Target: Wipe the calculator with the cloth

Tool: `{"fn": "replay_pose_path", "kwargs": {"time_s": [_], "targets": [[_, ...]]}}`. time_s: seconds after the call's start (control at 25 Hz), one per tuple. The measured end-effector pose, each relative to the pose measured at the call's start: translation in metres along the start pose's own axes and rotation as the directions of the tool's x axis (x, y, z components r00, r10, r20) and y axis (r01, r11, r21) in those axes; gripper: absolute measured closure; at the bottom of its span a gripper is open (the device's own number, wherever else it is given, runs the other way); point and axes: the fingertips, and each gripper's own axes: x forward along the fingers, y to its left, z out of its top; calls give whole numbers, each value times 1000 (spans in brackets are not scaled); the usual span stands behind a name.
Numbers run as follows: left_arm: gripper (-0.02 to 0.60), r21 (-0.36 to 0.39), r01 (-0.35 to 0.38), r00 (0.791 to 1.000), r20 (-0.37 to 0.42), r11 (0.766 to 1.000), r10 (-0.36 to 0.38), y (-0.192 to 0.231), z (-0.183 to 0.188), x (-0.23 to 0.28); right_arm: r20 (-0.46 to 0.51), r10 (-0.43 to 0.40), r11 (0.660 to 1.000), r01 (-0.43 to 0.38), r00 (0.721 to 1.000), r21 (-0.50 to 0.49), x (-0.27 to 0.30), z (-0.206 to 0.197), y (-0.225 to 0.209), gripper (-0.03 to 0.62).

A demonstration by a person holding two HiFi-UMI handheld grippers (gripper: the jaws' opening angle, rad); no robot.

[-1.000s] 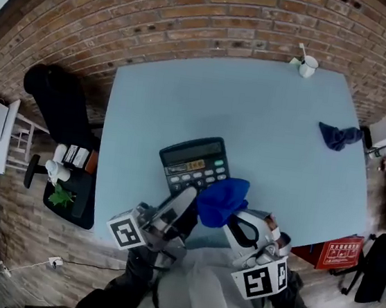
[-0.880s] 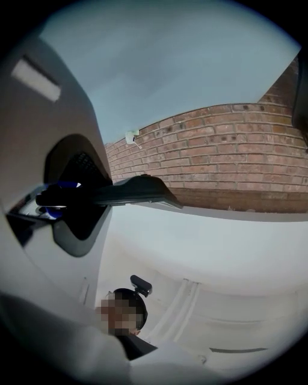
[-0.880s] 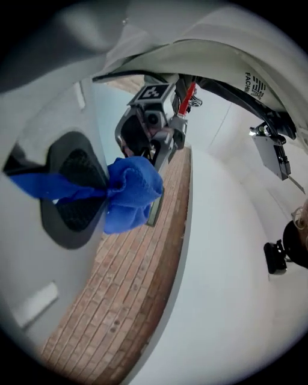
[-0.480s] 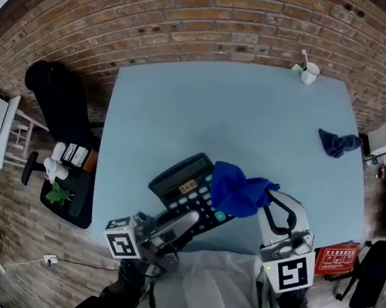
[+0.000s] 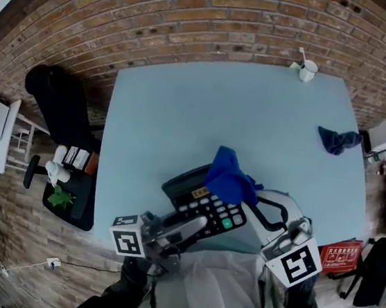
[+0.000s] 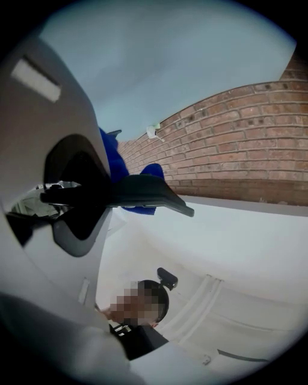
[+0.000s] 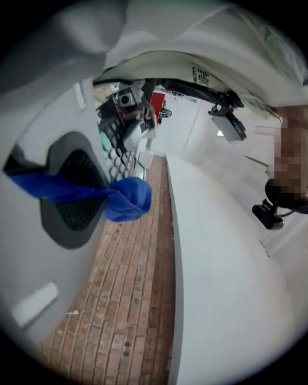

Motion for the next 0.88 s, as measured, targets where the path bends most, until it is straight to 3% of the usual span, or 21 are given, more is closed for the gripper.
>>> {"fn": "replay_pose_path", "kwargs": {"time_s": [0.12,0.32,0.48,0.64,0.72,0.8,0.88], "targets": [[503,10,-32,999,-20,999,32,7,3,-5,-39,61,998,-60,997,23,-12,-16,22,553],[503,-1,13,997,-82,1000,-14,1,-12,5,31,23,1000,-23,999,-7,-15,6,8,553],[503,2,-35,995,-88,999,35,9,-16,8,91,10,987,5,996,-163,-17,46,13,553],[503,94,-121,983,-126,988,132,17,-19,12,-15,129,952,-128,992,-277,7,46,54,553],[503,146,-146,974,-152,979,168,16,-26,19,-59,44,929,-63,997,-364,21,36,47,551],[499,171,-183,964,-163,968,211,21,-33,24,-52,-29,945,10,998,-327,30,34,30,551],[497,198,-222,954,-157,955,255,28,-36,25,-72,8,981,-22,997,-195,41,36,30,552]]}}
